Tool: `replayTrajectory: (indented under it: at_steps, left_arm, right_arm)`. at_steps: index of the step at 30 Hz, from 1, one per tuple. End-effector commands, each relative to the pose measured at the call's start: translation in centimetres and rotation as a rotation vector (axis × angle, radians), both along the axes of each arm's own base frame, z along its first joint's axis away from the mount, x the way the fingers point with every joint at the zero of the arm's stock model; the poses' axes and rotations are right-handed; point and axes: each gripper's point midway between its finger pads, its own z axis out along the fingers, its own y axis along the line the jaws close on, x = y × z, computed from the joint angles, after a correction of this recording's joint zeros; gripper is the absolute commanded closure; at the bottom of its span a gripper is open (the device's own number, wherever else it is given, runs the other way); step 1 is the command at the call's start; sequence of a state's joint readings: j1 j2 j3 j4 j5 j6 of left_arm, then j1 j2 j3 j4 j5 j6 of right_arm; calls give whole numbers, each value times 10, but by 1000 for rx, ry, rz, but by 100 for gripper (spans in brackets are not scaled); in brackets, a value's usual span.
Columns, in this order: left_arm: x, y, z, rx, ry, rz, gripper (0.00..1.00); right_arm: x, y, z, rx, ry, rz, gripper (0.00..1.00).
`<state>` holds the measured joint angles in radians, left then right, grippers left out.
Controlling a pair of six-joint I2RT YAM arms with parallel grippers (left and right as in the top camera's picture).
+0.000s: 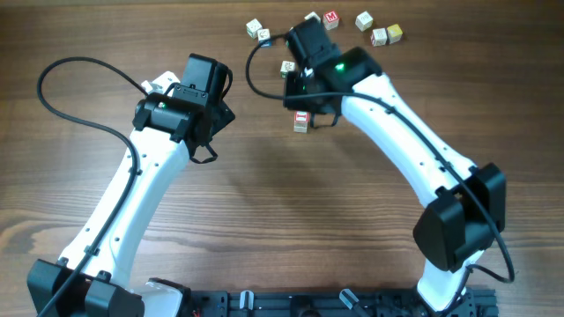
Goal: Form a tower
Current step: 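Lift the bee block and carry it toward the two-block stack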
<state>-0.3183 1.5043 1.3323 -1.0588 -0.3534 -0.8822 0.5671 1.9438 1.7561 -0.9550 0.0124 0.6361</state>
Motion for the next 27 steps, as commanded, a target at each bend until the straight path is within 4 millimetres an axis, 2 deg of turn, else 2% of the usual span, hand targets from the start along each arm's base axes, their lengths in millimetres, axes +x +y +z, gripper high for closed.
replayTrajectory:
  at_steps: [1,3,6,11,16,27]
  left_arm:
    - [-1,3,-3,-2,6,25,0]
    - [-1,3,-3,-2,6,25,0]
    - [-1,3,-3,-2,6,25,0]
    - [-1,3,-3,-2,6,25,0]
    - [-1,3,-3,-2,6,25,0]
    - [-1,3,-3,-2,6,25,0]
  right_arm:
    - [-2,-9,-34,-36,26,-106,74]
    - [0,-11,-47,-40,9,-113,74]
    - [6,-12,-54,-41,-22,-123,75]
    - [13,-8,-50,-22,-58,-124,75]
    - [20,-19,-47,-79,-102,-155,74]
    - [13,-7,-48,-94,-105,-102,75]
